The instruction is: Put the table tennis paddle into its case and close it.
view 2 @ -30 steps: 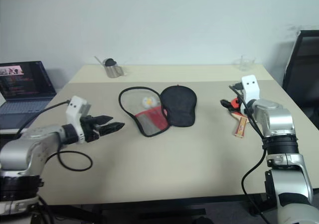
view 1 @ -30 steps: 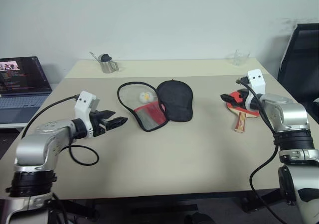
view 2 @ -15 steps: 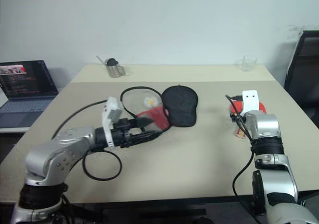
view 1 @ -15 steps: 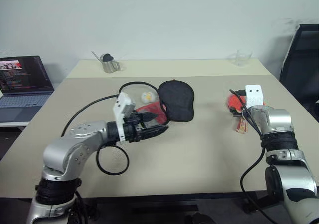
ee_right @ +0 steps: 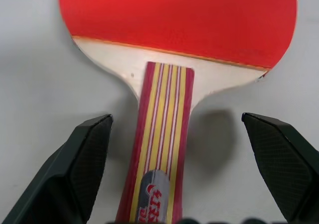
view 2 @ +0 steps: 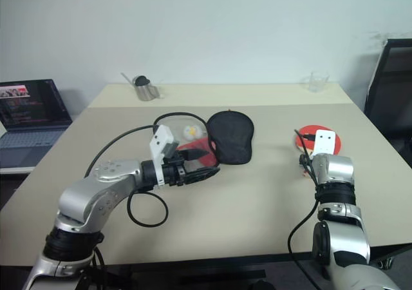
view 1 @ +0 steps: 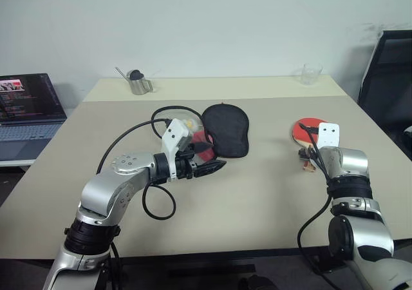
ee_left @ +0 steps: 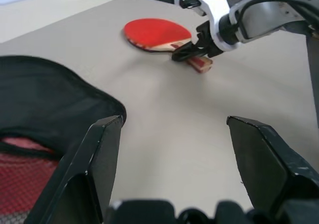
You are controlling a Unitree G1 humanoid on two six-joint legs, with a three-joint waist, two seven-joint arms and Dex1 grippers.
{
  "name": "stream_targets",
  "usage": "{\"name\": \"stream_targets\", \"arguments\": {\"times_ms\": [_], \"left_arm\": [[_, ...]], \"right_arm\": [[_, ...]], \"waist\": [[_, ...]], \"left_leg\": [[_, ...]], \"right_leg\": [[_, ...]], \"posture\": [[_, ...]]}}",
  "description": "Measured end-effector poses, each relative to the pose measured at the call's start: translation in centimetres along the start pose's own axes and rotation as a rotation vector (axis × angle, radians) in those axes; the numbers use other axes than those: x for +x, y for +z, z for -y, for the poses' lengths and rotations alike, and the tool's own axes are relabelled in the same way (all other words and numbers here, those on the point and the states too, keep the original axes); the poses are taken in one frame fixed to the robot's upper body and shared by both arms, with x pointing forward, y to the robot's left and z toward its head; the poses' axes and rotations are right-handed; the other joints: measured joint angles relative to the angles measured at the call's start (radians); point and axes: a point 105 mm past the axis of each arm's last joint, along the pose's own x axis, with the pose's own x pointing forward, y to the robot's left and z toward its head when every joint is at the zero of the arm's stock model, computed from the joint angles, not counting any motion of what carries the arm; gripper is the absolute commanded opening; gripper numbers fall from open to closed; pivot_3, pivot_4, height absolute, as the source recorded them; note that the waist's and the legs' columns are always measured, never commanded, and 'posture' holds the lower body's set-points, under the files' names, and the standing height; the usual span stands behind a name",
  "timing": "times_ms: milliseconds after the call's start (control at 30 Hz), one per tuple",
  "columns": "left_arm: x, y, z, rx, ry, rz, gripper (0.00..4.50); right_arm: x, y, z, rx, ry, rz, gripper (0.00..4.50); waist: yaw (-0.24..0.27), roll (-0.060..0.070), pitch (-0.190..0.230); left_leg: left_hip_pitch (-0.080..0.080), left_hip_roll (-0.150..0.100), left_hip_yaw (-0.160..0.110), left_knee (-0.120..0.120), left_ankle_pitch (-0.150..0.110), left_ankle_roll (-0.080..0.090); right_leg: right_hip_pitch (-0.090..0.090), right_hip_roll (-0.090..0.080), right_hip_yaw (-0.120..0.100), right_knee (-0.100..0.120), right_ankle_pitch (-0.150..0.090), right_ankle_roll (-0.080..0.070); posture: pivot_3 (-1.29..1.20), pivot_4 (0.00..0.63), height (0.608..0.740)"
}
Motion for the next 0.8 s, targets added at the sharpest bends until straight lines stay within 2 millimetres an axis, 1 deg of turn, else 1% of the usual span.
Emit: {"name": "stream_targets", "arguments": {"times_ms": [67,100,133,167,267,300,400,433,467,800], "left_arm": [[0.0,0.0,0.0,0.0,0.0,0.001,3.63],[0.0,0.0,0.0,0.0,0.0,0.0,3.66],[0.0,0.0,0.0,0.001,0.0,0.0,3.66],[0.0,0.0,0.0,0.001,0.002,0.0,3.66],[0.0,0.0,-0.1,0.002,0.01,-0.002,3.66],[0.0,0.0,-0.2,0.002,0.014,-0.002,3.66],[-0.1,-0.1,-0.2,0.002,0.021,-0.004,3.66],[-0.1,-0.1,-0.2,0.001,0.022,-0.004,3.66],[-0.2,-0.1,-0.2,0.001,0.024,-0.005,3.66],[-0.5,-0.1,-0.7,-0.009,0.043,0.002,3.66]], "right_arm": [[0.2,0.0,-0.3,0.002,-0.009,-0.006,4.5],[0.3,-0.1,-0.4,0.004,-0.012,-0.008,4.13],[0.4,-0.2,-0.6,0.008,-0.01,-0.008,3.95],[0.5,-0.3,-0.9,0.01,-0.006,-0.01,3.66],[0.6,-0.3,-1.5,0.011,-0.004,-0.011,2.7],[0.6,-0.3,-1.6,0.012,-0.002,-0.01,2.31],[0.6,-0.2,-1.8,0.013,-0.001,-0.01,1.39],[0.6,-0.2,-1.9,0.013,-0.002,-0.008,1.15],[0.6,-0.2,-1.8,0.009,-0.006,-0.007,1.08],[0.4,0.1,-2.1,-0.007,-0.006,-0.002,1.08]], "waist": [[-0.001,-0.001,-0.001],[-0.002,-0.002,-0.001],[-0.002,-0.003,-0.002],[-0.002,-0.003,-0.002],[-0.002,-0.004,-0.002],[-0.001,-0.004,-0.002],[0.002,-0.004,-0.003],[0.003,-0.004,-0.003],[0.004,-0.004,-0.003],[0.003,-0.004,-0.002]], "left_leg": [[0.001,0.0,0.0,0.0,0.0,0.0],[0.001,0.0,0.0,0.0,0.0,0.0],[0.001,0.0,0.0,0.0,0.0,0.0],[0.002,0.0,0.0,0.0,0.0,0.0],[0.003,0.0,-0.001,0.001,0.0,0.0],[0.003,0.0,-0.001,0.001,0.0,0.0],[0.002,0.0,-0.001,0.001,0.0,0.0],[0.002,0.0,-0.001,0.001,0.0,0.0],[0.002,0.0,-0.001,0.001,0.0,0.0],[0.002,0.0,-0.001,0.001,0.0,0.0]], "right_leg": [[0.001,0.0,0.0,0.0,0.0,0.0],[0.002,0.0,0.0,0.0,0.0,0.0],[0.003,0.0,0.0,0.0,-0.002,0.003],[0.004,0.0,0.0,0.0,-0.002,0.004],[0.005,0.0,-0.001,0.0,-0.002,0.004],[0.005,0.0,-0.001,0.0,-0.002,0.004],[0.005,0.0,-0.001,0.0,-0.002,0.004],[0.005,0.0,-0.001,0.0,-0.002,0.004],[0.005,0.0,-0.001,-0.001,-0.002,0.004],[0.003,0.0,-0.001,0.0,-0.002,0.004]], "posture": [[0.0,0.15,0.74],[0.0,0.15,0.74],[0.0,0.15,0.74],[0.0,0.15,0.74],[0.0,0.15,0.74],[0.0,0.15,0.74],[0.0,0.15,0.74],[0.0,0.15,0.74],[0.0,0.15,0.74],[0.0,0.15,0.74]]}}
